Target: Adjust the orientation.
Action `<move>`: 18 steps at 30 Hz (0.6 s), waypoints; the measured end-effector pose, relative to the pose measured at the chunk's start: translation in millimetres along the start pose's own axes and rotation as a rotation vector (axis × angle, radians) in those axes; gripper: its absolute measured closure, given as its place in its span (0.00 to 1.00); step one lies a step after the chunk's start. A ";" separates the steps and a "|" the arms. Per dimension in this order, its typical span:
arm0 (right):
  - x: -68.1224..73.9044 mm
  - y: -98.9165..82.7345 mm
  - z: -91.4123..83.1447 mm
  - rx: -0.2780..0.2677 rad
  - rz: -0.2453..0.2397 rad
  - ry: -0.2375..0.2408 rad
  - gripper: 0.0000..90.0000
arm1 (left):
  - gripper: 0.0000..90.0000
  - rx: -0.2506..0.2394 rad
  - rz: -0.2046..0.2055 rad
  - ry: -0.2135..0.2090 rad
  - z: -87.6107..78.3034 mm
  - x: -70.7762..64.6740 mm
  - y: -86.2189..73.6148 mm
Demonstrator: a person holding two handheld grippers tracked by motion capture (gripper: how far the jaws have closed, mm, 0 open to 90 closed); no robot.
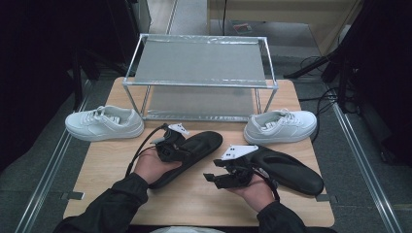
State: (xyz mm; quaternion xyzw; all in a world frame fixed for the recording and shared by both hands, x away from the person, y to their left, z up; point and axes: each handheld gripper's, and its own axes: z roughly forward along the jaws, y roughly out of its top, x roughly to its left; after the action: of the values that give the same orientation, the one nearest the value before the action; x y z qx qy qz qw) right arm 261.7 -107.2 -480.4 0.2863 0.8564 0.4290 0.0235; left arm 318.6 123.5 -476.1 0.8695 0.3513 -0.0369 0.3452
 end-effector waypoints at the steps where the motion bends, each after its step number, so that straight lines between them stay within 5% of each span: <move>1: 0.0 -0.5 0.6 -0.003 0.005 -0.002 0.44 | 0.91 0.003 0.002 -0.002 3.5 -0.3 -0.2; 10: 0.2 -1.9 4.8 0.004 0.011 -0.013 0.45 | 0.90 0.028 0.025 -0.023 22.1 0.5 -6.0; 18: -1.5 -2.9 6.6 0.006 0.015 -0.025 0.45 | 0.77 0.046 0.045 -0.023 22.2 2.6 -9.8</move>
State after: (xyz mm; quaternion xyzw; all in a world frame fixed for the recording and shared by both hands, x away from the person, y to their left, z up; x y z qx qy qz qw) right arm 263.5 -104.5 -487.0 0.2982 0.8552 0.4228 0.0300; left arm 318.3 116.2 -499.4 0.8845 0.3265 -0.0474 0.3299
